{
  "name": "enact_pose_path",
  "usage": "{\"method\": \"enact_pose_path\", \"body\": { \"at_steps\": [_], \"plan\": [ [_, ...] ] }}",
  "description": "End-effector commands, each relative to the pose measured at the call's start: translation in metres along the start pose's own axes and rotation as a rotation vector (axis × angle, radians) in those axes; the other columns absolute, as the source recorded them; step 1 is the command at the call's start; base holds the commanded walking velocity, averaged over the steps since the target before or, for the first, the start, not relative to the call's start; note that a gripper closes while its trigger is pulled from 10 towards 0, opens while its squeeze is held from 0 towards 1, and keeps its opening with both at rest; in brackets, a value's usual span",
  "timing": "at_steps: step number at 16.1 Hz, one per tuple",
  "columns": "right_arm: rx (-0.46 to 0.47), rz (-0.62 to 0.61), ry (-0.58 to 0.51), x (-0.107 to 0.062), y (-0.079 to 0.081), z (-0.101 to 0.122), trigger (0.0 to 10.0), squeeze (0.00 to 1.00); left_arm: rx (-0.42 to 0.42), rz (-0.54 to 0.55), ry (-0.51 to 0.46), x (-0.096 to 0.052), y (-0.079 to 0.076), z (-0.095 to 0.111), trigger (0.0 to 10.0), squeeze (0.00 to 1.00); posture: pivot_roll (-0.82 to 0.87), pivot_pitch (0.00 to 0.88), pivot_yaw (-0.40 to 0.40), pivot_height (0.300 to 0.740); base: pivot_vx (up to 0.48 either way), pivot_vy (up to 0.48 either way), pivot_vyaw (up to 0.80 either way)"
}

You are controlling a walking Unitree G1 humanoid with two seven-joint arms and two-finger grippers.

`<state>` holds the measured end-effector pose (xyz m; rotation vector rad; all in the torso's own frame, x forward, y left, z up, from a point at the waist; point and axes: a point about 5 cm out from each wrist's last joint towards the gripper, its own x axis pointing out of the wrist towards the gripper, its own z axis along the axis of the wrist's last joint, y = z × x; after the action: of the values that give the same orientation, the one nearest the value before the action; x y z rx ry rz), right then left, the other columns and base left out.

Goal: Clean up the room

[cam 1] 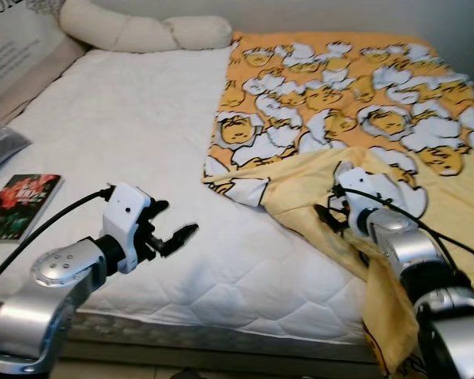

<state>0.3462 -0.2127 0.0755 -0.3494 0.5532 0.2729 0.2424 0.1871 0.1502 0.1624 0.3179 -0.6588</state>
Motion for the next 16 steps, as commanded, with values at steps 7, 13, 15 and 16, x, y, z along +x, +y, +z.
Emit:
{"method": "enact_pose_path", "body": {
  "at_steps": [7,13,15,16],
  "plan": [
    [0.013,-0.024,0.15,0.0,-0.01,-0.029,0.0,0.0,0.004,-0.094,0.054,-0.007,-0.009,0.008,10.0,0.39,0.15,0.0,0.078,0.74,0.0,0.0,0.0],
    [-0.088,-0.091,0.188,-0.003,-0.02,-0.035,0.0,0.0,0.005,-0.084,0.063,-0.007,-0.007,0.009,10.0,0.33,0.15,0.0,0.069,0.74,0.0,0.0,0.0],
    [-0.098,-0.095,0.189,-0.003,-0.021,-0.035,0.0,0.0,0.008,-0.083,0.062,-0.005,-0.007,0.01,10.0,0.33,0.15,0.0,0.068,0.74,0.0,0.0,0.0],
    [-0.099,-0.095,0.189,-0.003,-0.021,-0.035,0.0,0.0,0.008,-0.083,0.062,-0.005,-0.007,0.01,10.0,0.34,0.14,0.0,0.068,0.74,0.0,0.0,0.0]
  ]
}}
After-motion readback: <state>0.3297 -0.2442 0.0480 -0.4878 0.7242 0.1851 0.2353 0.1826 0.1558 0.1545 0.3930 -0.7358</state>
